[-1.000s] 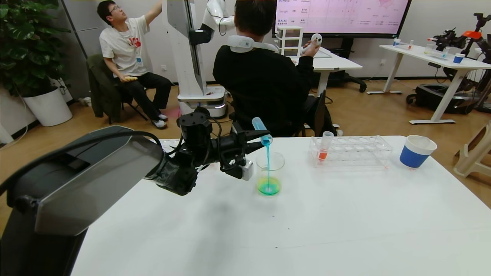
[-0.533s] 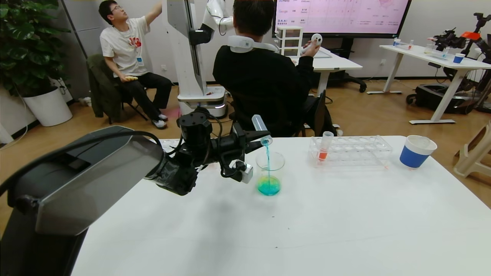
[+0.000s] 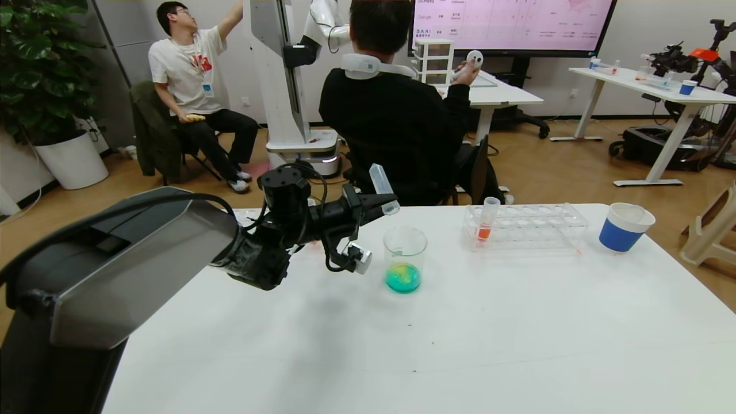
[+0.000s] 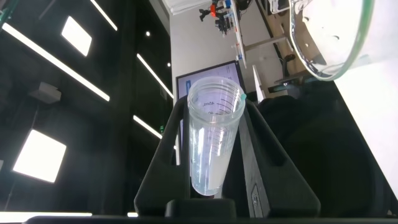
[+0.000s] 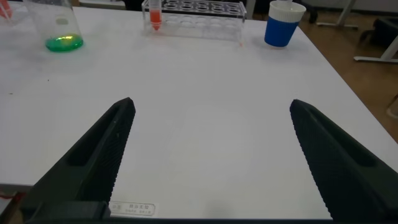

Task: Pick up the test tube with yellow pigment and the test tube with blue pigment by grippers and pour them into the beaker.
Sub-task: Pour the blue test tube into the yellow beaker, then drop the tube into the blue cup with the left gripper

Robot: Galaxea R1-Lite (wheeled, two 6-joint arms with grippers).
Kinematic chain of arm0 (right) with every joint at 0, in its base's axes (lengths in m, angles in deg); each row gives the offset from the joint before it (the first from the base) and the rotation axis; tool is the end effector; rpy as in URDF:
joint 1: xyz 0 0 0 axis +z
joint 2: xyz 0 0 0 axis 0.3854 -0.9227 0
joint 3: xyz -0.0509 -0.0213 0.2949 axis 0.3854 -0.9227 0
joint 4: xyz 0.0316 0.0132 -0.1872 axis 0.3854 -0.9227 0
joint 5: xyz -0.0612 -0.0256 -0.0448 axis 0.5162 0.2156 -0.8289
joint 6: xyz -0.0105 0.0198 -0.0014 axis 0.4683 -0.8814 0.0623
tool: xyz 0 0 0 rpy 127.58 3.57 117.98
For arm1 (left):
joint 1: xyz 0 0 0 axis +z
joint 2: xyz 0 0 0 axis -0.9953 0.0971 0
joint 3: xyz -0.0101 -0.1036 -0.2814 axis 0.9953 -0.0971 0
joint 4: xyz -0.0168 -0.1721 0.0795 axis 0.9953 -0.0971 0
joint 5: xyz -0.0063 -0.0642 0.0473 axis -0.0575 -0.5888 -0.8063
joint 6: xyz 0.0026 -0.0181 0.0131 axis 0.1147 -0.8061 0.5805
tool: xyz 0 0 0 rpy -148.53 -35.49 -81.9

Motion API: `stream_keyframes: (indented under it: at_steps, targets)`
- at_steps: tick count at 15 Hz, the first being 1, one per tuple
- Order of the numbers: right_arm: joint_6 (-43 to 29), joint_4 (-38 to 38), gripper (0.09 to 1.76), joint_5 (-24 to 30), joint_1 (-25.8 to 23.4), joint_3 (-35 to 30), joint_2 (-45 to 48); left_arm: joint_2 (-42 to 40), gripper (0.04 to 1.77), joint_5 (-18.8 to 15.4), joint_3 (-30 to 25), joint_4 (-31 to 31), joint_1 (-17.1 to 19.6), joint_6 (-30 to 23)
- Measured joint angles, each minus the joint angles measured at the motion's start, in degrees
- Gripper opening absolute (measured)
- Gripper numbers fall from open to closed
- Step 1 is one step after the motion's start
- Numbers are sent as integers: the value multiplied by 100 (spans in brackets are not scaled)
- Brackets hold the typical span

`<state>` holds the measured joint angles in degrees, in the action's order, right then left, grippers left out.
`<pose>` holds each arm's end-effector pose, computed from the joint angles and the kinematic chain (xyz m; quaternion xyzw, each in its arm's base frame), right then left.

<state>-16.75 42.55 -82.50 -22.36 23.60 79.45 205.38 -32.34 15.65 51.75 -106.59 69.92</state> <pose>-0.0229 0.0003 0.0747 -0.0159 0.0032 0.0124 0.9998 0.4271 -0.1906 0.1117 0.6906 -0.4701 -0.2723 0.4774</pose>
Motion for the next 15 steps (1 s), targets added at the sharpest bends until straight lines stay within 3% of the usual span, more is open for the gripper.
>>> stream_keyframes:
  at_steps: [4,6,8,9,10,13,15]
  targets:
    - [0,0,174,2,0,0,0,-9,50,2,-12,-22,-110,-496]
    - [-2,0,174,0,0,0,0,-33,50,96,-1,20,-226,-1306]
    - [0,0,174,0,0,0,0,-83,50,588,16,273,-390,-2544]
    - [0,0,174,2,0,0,0,-113,50,1209,18,646,-503,-3393]
    - [0,-2,174,2,0,0,0,-140,50,2057,22,1012,-634,-4187]
    - [-2,0,174,0,0,0,0,-278,50,4932,66,1414,-1097,-6210]
    - [0,0,174,0,0,0,0,-384,50,6231,245,1407,-1242,-7329]
